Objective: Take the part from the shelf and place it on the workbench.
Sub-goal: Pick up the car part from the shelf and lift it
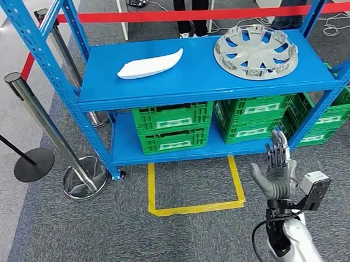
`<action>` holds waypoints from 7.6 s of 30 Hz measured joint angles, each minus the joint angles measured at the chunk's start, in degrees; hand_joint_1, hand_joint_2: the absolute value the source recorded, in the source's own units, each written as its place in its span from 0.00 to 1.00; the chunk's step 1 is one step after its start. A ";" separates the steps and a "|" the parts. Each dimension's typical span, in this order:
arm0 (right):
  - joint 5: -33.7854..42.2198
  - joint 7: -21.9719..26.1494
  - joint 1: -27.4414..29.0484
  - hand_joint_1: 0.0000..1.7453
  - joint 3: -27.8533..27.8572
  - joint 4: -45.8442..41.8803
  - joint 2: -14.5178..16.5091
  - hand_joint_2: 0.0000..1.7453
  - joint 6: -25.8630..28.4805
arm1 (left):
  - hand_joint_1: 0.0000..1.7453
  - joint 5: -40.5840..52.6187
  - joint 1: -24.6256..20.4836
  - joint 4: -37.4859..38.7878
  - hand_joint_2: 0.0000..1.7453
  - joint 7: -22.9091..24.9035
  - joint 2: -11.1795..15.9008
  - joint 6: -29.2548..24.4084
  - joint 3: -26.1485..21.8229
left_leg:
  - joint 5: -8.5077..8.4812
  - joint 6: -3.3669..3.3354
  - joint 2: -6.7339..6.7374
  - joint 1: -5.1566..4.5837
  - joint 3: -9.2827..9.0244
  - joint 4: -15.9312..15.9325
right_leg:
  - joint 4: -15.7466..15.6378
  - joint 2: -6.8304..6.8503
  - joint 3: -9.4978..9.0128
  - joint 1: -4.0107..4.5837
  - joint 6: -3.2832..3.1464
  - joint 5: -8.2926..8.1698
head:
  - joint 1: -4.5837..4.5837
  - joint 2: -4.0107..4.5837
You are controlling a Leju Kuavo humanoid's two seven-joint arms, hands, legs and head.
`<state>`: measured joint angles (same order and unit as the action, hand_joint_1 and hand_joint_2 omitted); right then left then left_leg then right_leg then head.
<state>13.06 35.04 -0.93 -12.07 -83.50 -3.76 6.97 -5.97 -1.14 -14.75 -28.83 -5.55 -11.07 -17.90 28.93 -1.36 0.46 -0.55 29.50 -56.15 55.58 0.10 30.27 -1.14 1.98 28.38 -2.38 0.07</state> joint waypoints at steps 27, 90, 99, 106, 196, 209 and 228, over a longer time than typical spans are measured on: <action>-6.51 2.05 2.18 0.00 -3.50 -7.69 -2.11 1.00 6.40 | 0.00 0.57 -0.35 1.41 0.00 -1.28 0.46 -1.93 -0.02 | 0.00 0.00 0.00 0.00 0.09 0.00 | 0.00 0.00 0.10 0.00 0.00 0.00 | 0.00 0.00; -4.85 4.31 -1.96 0.00 -4.81 -4.05 -2.25 0.00 8.48 | 0.00 0.98 -2.14 1.40 0.00 -0.01 -0.23 -3.16 1.54 | -1.13 -0.83 -0.47 0.47 3.28 -1.69 | 18.21 -0.06 9.51 0.03 0.57 7.85 | 0.13 0.01; -4.80 4.37 -2.16 0.00 -5.13 -3.69 -2.25 0.00 8.38 | 0.00 0.72 -2.19 1.40 0.00 0.00 -0.20 -3.09 1.84 | -0.42 0.65 -0.57 0.17 3.84 -2.91 | 2.27 -0.17 1.91 0.17 -0.94 0.68 | 0.33 0.00; -4.04 4.57 -2.46 0.00 -5.25 -3.05 -2.25 0.00 8.12 | 0.00 0.01 -2.23 1.40 0.00 0.15 -0.15 -2.34 1.89 | 5.33 2.07 -0.58 0.86 9.48 -17.07 | 2.05 -0.02 1.67 -0.13 -1.73 0.54 | 0.75 0.00; -2.91 5.08 -6.17 0.00 -5.51 2.39 -1.26 0.00 4.53 | 0.00 -1.32 -3.43 1.33 0.00 1.40 0.11 -1.76 2.87 | 5.69 1.76 -0.14 0.57 10.60 -17.71 | 1.98 -0.43 1.08 0.47 -1.89 1.10 | 1.50 0.01; -3.08 5.14 -6.48 0.00 -4.99 2.68 -0.87 0.00 4.13 | 0.00 -1.85 -3.47 1.33 0.00 1.37 0.06 -1.85 3.26 | -2.49 -1.05 -0.91 0.85 3.88 -1.12 | 9.06 -1.05 4.91 0.53 0.23 5.49 | 1.06 0.01; -4.48 5.12 -6.61 0.00 -4.39 2.96 -0.79 0.00 3.55 | 0.00 -2.45 -3.38 1.33 0.00 1.40 -0.05 -1.92 3.56 | 4.78 1.76 -0.22 0.75 10.96 -18.32 | 1.48 -0.24 1.28 0.28 -1.84 0.26 | 1.26 0.01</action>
<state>8.58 40.16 -7.54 -16.45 -80.54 -4.55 10.52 -8.42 -4.53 -13.42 -27.43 -5.60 -12.99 -14.34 33.71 0.40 0.24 0.20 40.46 -74.47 57.06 -0.14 31.55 -0.85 0.14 28.64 -1.12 0.07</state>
